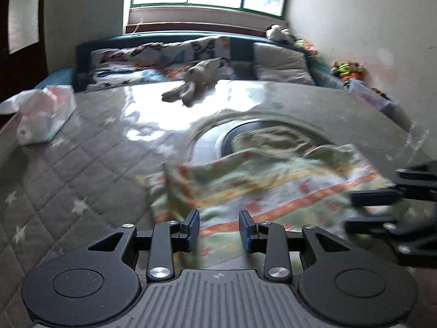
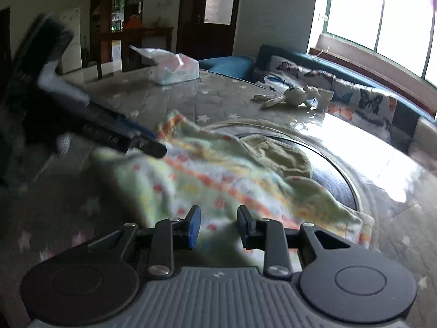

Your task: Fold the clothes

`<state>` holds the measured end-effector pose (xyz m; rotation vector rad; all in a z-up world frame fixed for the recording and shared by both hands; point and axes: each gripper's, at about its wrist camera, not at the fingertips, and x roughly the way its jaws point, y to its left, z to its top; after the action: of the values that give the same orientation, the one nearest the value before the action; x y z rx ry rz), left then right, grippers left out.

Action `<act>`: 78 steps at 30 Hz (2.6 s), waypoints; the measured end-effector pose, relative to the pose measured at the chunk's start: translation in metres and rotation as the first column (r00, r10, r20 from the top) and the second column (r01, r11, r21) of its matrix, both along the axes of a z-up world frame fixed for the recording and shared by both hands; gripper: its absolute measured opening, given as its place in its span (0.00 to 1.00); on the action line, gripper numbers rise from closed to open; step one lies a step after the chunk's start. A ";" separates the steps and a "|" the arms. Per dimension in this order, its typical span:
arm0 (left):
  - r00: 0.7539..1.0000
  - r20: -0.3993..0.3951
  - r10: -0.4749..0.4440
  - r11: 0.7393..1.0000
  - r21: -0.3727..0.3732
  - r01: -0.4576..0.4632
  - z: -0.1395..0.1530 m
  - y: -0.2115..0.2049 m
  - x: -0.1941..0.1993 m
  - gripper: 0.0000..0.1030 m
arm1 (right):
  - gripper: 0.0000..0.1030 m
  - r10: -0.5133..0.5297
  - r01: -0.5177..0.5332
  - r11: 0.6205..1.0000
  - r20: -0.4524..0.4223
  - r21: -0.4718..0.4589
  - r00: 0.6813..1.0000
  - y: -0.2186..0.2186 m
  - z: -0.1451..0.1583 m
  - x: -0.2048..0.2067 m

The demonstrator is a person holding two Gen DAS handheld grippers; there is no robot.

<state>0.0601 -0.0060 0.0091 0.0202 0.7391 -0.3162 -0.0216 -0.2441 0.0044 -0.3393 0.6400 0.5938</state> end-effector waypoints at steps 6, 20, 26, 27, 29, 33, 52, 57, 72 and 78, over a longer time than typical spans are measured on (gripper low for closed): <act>1.000 0.013 0.002 1.000 0.005 -0.002 -0.003 0.005 -0.007 0.33 | 0.26 -0.129 0.129 0.991 -0.030 0.029 0.991 -0.038 -0.009 -0.016; 1.000 0.015 0.028 1.000 0.004 -0.028 0.005 0.008 0.000 0.35 | 0.28 -0.243 0.249 0.962 -0.063 0.109 0.968 -0.071 0.003 0.003; 0.998 0.003 0.057 0.998 0.025 -0.058 0.006 0.018 0.011 0.33 | 0.27 -0.278 0.287 0.952 -0.091 0.108 0.956 -0.084 0.001 0.013; 0.998 0.011 0.056 0.998 0.023 -0.056 0.008 0.017 0.011 0.33 | 0.28 -0.278 0.286 0.952 -0.087 0.108 0.957 -0.083 0.003 0.018; 0.999 0.024 0.048 0.999 0.012 -0.048 0.011 0.014 0.014 0.33 | 0.28 -0.278 0.285 0.952 -0.079 0.109 0.957 -0.081 0.007 0.028; 0.999 0.038 0.019 1.000 0.004 -0.019 0.016 0.004 0.022 0.33 | 0.28 -0.288 0.302 0.945 -0.116 0.127 0.951 -0.081 0.004 0.057; 0.999 0.005 0.049 0.998 0.049 -0.049 0.006 -0.004 0.058 0.33 | 0.27 -0.308 0.322 0.942 -0.131 0.099 0.942 -0.052 -0.009 0.110; 0.999 0.011 0.043 0.999 0.028 -0.043 0.012 -0.007 0.057 0.33 | 0.28 -0.304 0.317 0.941 -0.116 0.120 0.946 -0.058 -0.001 0.104; 0.999 -0.009 0.036 0.997 0.067 -0.036 0.002 -0.040 0.066 0.46 | 0.62 -0.281 0.296 0.947 -0.123 0.128 0.952 -0.054 -0.003 0.086; 0.999 0.018 0.049 0.997 0.066 -0.050 0.009 -0.040 0.048 0.66 | 0.81 -0.253 0.267 0.953 -0.110 0.143 0.961 -0.047 0.001 0.067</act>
<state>0.1081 -0.0458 0.0181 0.0669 0.7327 -0.2443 0.0456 -0.2909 0.0055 -0.0782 0.7078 0.4044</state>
